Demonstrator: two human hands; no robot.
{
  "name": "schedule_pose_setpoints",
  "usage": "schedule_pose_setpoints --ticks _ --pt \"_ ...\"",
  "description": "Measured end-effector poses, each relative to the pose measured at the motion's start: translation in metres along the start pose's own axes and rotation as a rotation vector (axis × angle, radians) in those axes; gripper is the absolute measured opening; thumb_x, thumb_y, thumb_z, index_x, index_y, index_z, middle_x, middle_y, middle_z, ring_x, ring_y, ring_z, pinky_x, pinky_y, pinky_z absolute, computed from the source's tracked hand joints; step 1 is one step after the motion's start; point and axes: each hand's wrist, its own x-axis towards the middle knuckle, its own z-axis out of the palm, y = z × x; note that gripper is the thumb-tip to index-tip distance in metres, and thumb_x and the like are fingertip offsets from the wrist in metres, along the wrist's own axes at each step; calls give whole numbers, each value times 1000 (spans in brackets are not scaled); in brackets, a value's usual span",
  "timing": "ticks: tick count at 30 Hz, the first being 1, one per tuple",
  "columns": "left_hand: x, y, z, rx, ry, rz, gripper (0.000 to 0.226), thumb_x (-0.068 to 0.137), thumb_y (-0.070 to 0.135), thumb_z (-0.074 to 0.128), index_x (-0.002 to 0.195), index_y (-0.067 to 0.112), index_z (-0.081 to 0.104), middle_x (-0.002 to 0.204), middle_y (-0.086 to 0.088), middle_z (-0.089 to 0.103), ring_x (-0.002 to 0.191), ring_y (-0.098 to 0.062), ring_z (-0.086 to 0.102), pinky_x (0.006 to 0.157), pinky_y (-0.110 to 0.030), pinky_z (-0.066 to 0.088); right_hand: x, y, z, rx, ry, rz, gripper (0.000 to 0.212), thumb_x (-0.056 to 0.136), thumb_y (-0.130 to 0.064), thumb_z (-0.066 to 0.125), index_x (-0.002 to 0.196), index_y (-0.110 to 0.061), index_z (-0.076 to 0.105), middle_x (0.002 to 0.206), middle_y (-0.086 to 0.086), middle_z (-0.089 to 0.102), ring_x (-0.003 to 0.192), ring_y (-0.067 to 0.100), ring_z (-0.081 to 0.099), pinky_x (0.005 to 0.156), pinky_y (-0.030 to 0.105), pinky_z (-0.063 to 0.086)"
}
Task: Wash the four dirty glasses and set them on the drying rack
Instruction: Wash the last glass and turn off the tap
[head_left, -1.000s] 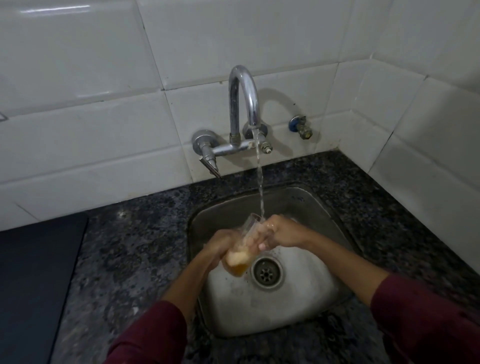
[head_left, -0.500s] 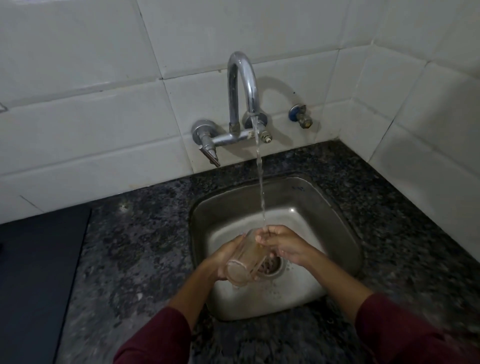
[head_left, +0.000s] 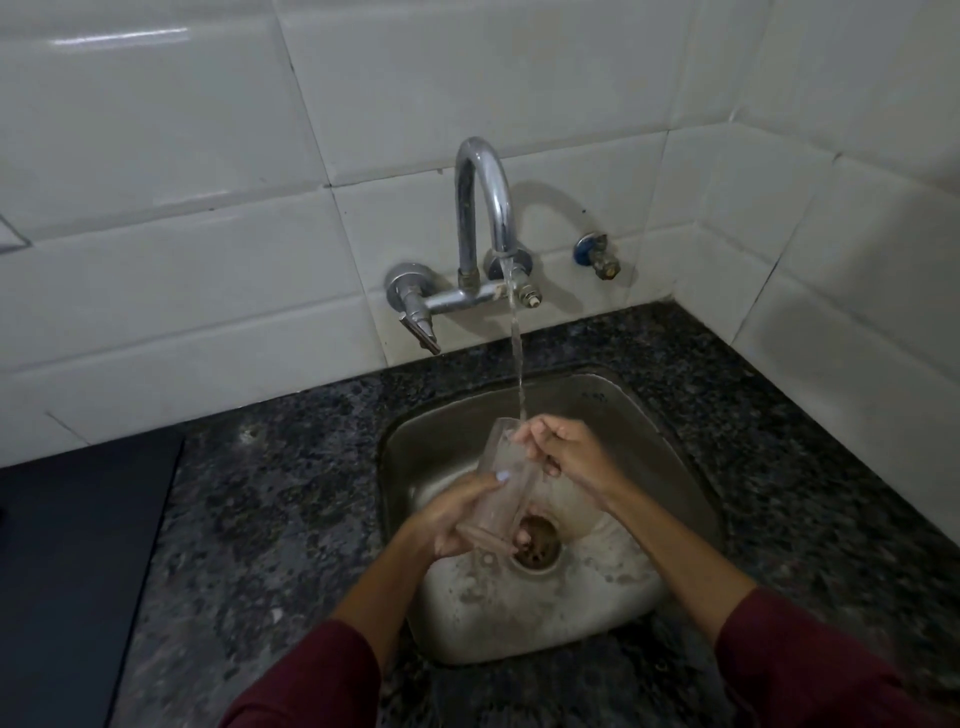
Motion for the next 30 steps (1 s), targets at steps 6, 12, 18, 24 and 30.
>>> schedule_pose_setpoints --ticks 6,12,18,24,30 --pt "7 1 21 415 353 361 50 65 20 78 111 21 58 96 -4 66 80 -14 66 66 -31 55 3 -17 -1 -330 102 -145 29 97 -12 45 79 -3 67 60 -4 60 51 -8 56 58 4 43" --pt "13 -15 23 885 627 615 68 71 24 83 124 32 40 103 11 61 82 7 60 64 -8 46 3 -16 8 -427 110 -166 20 91 -2 51 81 -1 69 71 6 69 56 -13 58 60 1 42" --pt "5 3 12 285 113 372 80 58 31 86 126 14 50 111 -16 65 94 -29 68 76 -40 58 -1 -21 -4 -86 -27 -169 29 94 0 46 73 -6 63 59 -2 63 54 -2 57 55 8 42" --pt "12 10 29 367 280 416 58 61 9 79 113 14 55 100 -12 64 81 -23 66 70 -37 58 1 -26 -4 -241 26 -184 33 94 -3 48 66 -12 63 59 -3 61 54 -3 56 60 11 43" --pt "19 -3 42 1005 766 594 85 60 40 74 135 21 36 115 -2 62 97 -19 63 79 -34 52 3 -26 15 -503 204 -134 26 88 -5 48 71 -8 67 70 7 70 68 14 66 68 26 52"
